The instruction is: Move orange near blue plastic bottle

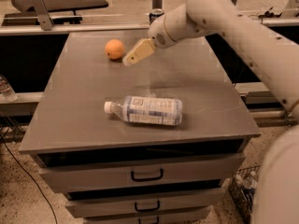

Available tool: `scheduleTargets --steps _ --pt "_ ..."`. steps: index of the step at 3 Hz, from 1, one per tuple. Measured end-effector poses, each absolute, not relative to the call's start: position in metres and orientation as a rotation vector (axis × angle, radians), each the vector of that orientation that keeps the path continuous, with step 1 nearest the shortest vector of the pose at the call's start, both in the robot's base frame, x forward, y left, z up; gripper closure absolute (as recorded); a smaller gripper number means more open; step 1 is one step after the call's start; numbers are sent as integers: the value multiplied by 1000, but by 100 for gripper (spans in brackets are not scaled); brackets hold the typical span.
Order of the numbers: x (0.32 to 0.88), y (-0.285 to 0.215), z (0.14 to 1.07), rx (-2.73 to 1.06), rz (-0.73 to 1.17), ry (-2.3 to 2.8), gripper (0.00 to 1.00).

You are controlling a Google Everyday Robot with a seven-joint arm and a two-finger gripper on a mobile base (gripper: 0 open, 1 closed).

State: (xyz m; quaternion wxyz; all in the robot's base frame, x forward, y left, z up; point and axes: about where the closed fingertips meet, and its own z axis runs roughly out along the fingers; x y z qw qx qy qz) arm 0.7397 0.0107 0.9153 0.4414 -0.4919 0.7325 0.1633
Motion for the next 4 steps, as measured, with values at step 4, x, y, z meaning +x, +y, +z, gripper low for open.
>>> scheduleTargets --steps 4 --pt "820 122 857 -1184 590 1848 14"
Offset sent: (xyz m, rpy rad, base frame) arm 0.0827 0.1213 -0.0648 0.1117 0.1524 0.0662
